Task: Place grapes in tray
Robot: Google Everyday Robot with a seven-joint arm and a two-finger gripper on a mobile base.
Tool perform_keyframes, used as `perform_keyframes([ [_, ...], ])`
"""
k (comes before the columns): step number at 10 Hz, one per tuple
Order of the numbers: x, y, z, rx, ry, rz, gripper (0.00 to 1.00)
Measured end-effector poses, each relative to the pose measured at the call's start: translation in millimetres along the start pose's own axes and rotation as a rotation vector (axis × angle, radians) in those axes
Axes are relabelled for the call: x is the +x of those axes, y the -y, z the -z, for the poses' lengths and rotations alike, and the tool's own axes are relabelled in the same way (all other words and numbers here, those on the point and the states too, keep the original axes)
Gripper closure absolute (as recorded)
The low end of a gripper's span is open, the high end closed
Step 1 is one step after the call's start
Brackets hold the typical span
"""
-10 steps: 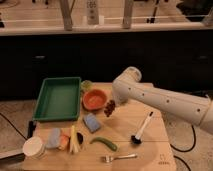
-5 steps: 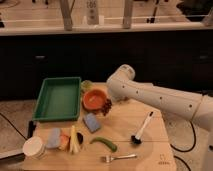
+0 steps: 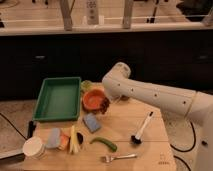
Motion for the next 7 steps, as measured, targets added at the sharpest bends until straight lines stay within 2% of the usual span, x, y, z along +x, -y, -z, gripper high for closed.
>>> perform_keyframes([
  [7,-7.3,24.1,-0.4,0.007,-0.034,0.064,0.98],
])
